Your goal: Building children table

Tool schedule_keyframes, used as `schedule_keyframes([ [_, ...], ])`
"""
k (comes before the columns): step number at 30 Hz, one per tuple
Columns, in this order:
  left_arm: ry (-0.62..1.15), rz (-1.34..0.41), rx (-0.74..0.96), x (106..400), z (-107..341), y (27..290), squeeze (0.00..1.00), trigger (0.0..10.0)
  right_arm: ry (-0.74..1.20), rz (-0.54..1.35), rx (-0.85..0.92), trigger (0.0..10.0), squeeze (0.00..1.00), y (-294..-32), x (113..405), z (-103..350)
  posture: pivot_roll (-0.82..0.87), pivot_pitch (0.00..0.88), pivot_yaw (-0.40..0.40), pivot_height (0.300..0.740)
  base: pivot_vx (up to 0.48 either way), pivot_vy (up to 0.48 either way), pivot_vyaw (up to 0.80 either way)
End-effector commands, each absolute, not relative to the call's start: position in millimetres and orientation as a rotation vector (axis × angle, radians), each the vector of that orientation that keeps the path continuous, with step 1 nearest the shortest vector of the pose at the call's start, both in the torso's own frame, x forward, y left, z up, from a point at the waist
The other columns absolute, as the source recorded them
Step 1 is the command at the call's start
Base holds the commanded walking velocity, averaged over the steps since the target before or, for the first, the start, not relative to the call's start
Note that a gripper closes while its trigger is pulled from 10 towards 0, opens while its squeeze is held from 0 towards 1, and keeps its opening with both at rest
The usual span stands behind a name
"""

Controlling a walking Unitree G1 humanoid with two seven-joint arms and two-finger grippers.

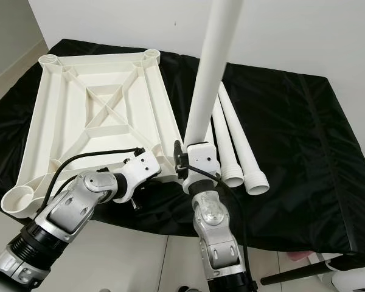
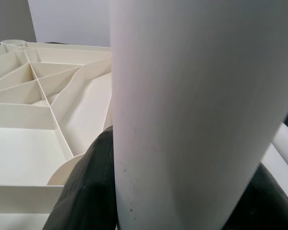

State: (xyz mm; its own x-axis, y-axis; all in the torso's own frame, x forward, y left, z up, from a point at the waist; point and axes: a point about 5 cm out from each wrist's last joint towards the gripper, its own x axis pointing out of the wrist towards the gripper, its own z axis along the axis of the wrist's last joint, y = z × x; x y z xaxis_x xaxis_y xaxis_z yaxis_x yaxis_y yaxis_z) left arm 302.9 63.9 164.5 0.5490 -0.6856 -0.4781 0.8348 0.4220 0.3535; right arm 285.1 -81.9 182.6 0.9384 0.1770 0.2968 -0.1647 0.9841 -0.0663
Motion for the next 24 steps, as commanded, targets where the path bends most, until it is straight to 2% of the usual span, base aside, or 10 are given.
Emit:
schedule_keyframes([
  [1, 0.27, -1.024, 0.595, 296.4, 162.7, 53.7, 0.0, 10.0, -0.253, 0.18, 0.01, 10.0, 0.0, -68.4, 279.4, 173.3, -0.07, 0.167, -0.023, 0.74, 0.0, 0.0, 0.0],
  [24, 0.269, -1.03, 0.599, 296.1, 163.2, 53.4, 0.0, 10.0, -0.177, 0.038, 0.055, 10.0, 0.0, -79.9, 292.5, 168.8, -0.07, 0.162, -0.017, 0.74, 0.0, 0.0, 0.0],
])
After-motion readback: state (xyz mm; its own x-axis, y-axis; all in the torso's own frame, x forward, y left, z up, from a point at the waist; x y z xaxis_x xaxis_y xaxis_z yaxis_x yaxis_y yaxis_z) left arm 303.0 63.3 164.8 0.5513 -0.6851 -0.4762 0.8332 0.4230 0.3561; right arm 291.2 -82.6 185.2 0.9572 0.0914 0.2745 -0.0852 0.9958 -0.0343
